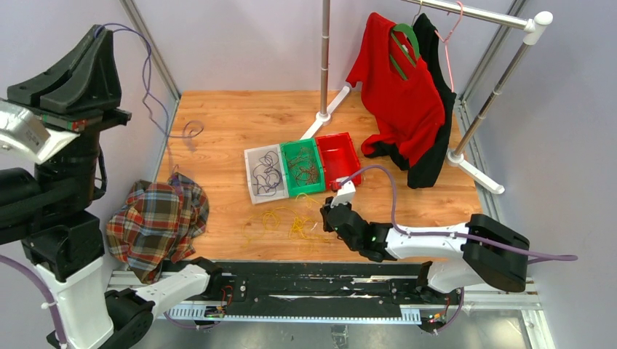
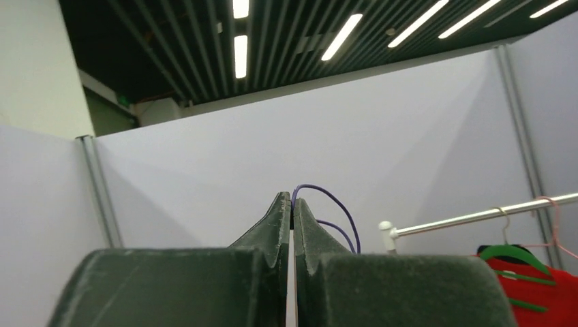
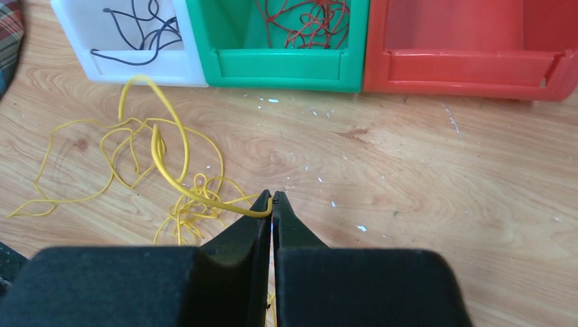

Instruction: Untangle the cables

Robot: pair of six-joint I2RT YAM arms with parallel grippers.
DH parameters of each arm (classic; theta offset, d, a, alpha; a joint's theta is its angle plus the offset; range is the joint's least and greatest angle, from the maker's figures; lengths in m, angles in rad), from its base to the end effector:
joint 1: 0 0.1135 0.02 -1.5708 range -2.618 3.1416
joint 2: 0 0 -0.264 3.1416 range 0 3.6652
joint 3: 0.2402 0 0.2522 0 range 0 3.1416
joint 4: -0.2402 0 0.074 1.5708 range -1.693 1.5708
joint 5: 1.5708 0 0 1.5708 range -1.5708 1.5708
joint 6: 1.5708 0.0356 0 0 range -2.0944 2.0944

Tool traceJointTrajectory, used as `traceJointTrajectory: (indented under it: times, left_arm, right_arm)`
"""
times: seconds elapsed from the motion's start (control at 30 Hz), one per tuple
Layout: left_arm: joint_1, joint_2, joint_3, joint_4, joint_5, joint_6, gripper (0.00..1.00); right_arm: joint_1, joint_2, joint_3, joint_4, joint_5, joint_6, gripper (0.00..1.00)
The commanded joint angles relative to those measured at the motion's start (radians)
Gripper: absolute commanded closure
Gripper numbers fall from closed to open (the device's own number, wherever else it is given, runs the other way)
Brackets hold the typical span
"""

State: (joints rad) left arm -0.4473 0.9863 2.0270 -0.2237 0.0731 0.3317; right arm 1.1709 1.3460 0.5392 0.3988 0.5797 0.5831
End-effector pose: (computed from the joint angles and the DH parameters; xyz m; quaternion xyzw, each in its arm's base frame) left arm 0.0181 -0.0116 0.6552 0.1711 0.3273 -0.0671 0.9269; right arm 0.1228 0.2404 0.1943 -0.0818 0.8120 0.2519 0.5202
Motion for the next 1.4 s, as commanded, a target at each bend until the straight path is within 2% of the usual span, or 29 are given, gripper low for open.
traceJointTrajectory:
  times: [0.0, 0.17, 0.2, 0.27, 0.37, 0.4, 0.67, 0.83, 1.0, 1.17, 1.37]
  left_arm:
    - [0.003, -0.007, -0.036, 0.125, -0.097, 0.041, 1.00]
    - [0.003, 0.022, 0.020, -0.175, 0.302, -0.050, 1.00]
    - [0.003, 0.019, 0.007, -0.212, 0.371, -0.050, 1.00]
    - [0.004, -0.005, -0.051, -0.229, 0.467, -0.061, 1.00]
    - [0.002, -0.032, -0.117, -0.239, 0.518, -0.057, 1.00]
    - [0.003, -0.033, -0.125, -0.254, 0.535, -0.048, 1.00]
    - [0.002, -0.058, -0.245, -0.320, 0.606, -0.036, 1.00]
    - [0.001, -0.065, -0.305, -0.321, 0.621, -0.051, 1.00]
    - [0.001, -0.057, -0.333, -0.321, 0.620, -0.054, 1.00]
    - [0.002, -0.065, -0.392, -0.322, 0.547, 0.013, 1.00]
    - [0.002, -0.061, -0.532, -0.269, 0.299, 0.200, 1.00]
  right_arm:
    - [-0.011, -0.028, -0.015, -0.044, 0.027, 0.011, 0.99]
    - [-0.009, -0.046, 0.077, -0.137, -0.113, -0.094, 0.99]
    - [-0.007, -0.060, 0.088, -0.151, -0.140, -0.112, 0.94]
    - [-0.005, -0.099, 0.099, -0.166, -0.194, -0.146, 0.77]
    - [-0.005, -0.186, 0.125, -0.218, -0.240, -0.195, 0.39]
    - [-0.005, -0.210, 0.149, -0.237, -0.255, -0.214, 0.36]
    - [-0.005, -0.354, 0.379, -0.349, -0.422, -0.400, 0.32]
    - [-0.005, -0.345, 0.482, -0.398, -0.498, -0.469, 0.30]
    - [-0.005, -0.316, 0.520, -0.366, -0.542, -0.496, 0.29]
    - [-0.007, -0.258, 0.549, -0.387, -0.428, -0.510, 0.29]
    - [-0.019, -0.245, 0.490, -0.386, -0.264, -0.485, 0.30]
